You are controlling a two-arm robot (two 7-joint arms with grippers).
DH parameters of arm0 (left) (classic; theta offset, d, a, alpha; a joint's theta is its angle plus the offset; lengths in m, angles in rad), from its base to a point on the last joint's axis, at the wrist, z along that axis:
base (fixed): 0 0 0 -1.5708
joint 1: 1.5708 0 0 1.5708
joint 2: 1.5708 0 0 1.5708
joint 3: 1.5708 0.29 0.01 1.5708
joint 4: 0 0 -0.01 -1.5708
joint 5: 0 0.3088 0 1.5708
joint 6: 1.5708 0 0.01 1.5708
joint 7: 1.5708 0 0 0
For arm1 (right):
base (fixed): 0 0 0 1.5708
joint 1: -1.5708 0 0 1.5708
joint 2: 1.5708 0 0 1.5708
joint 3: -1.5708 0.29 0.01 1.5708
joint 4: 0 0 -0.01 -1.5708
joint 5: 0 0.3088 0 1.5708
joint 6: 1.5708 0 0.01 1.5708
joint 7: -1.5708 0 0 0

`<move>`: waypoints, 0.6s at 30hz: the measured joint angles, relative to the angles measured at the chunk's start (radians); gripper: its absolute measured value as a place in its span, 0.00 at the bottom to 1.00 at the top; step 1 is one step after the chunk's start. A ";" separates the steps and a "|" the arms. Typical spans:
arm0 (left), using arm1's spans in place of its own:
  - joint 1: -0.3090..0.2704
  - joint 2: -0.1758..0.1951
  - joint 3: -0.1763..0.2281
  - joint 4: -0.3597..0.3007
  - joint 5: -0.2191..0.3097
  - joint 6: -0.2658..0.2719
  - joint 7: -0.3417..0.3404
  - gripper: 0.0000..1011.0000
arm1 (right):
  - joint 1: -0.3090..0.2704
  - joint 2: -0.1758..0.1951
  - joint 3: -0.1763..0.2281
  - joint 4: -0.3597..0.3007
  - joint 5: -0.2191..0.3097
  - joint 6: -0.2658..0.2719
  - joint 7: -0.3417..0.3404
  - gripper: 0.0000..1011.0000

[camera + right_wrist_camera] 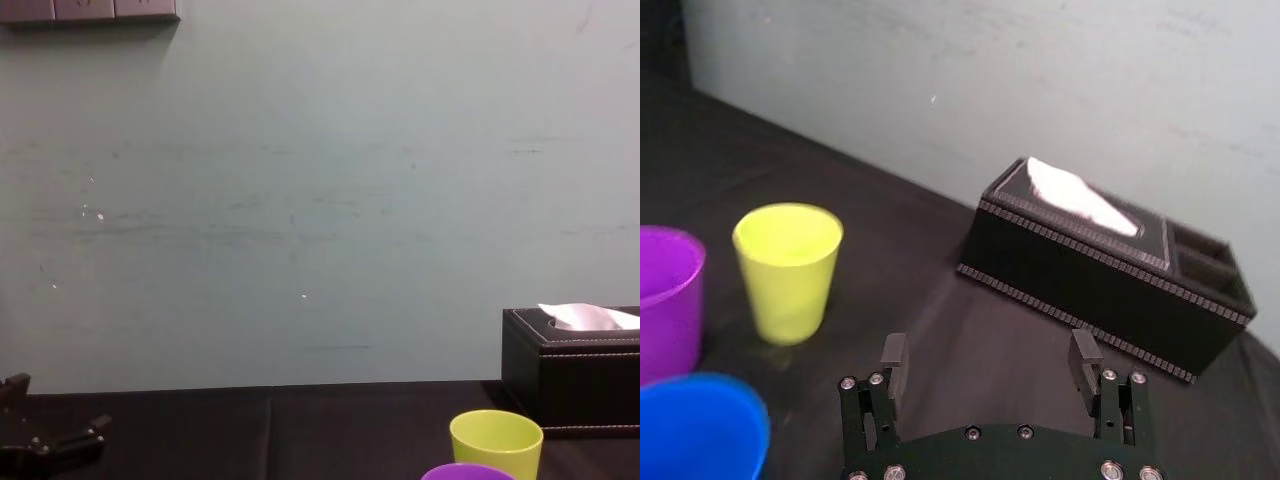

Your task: Stack the three plastic cups sequentially using one hand.

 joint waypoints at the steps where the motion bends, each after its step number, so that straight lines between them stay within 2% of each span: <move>1: 0.000 0.000 0.000 0.000 0.000 0.000 0.000 1.00 | -0.015 0.005 0.005 -0.006 0.003 -0.002 0.004 0.99; 7: 0.000 0.000 0.000 0.000 0.000 0.000 0.000 1.00 | -0.117 0.040 0.034 -0.031 0.002 -0.034 0.032 0.99; 12: 0.000 0.000 0.000 0.000 0.000 0.000 0.000 1.00 | -0.185 0.048 0.059 -0.042 0.000 -0.055 0.040 0.99; 18: 0.000 0.000 0.000 0.000 0.000 0.000 0.000 1.00 | -0.226 0.047 0.076 -0.058 -0.002 -0.066 0.054 0.99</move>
